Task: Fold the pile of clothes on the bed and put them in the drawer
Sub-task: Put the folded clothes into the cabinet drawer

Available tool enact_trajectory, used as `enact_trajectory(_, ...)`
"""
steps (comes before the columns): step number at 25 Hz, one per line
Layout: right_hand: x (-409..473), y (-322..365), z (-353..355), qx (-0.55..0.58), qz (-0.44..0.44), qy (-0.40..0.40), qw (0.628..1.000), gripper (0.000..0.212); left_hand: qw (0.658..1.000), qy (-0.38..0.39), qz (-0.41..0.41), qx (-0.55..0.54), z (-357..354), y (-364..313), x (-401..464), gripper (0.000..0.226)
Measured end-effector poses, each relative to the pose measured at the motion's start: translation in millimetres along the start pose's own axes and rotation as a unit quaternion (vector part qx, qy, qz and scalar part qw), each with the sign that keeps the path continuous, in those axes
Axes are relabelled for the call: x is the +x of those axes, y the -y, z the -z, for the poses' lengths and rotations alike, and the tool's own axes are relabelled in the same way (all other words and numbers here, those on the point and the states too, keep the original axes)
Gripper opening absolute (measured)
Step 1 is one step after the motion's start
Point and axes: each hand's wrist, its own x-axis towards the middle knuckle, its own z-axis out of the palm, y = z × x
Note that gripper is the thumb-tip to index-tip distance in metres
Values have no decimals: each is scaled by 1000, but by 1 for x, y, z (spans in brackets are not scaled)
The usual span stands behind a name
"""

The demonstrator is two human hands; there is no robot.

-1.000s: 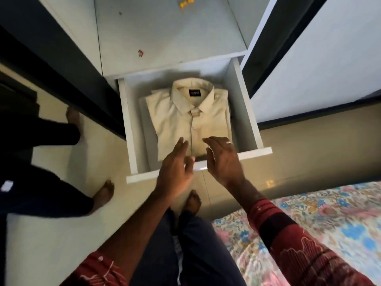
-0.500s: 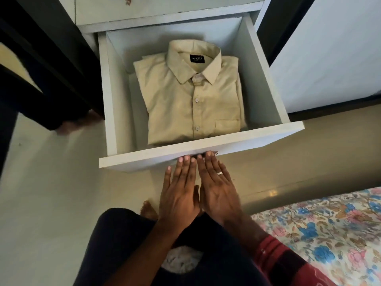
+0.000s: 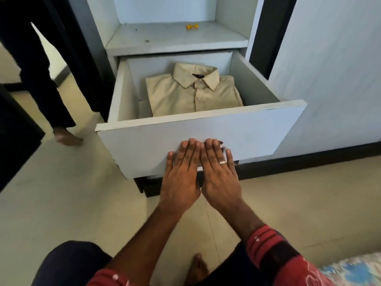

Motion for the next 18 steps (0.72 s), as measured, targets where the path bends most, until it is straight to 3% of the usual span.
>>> enact_trajectory(8, 73, -17, -4, -18, -2, 66, 998, 95, 996, 84, 1, 24, 4, 48, 66, 129)
enact_trajectory(13, 150, -23, -12, -2, -1, 87, 996, 87, 996, 85, 0, 19, 0, 84, 135, 110)
enact_trajectory(18, 219, -30, -44, 10, -31, 80, 996, 84, 995, 99, -12, 27, -18, 122, 198, 107)
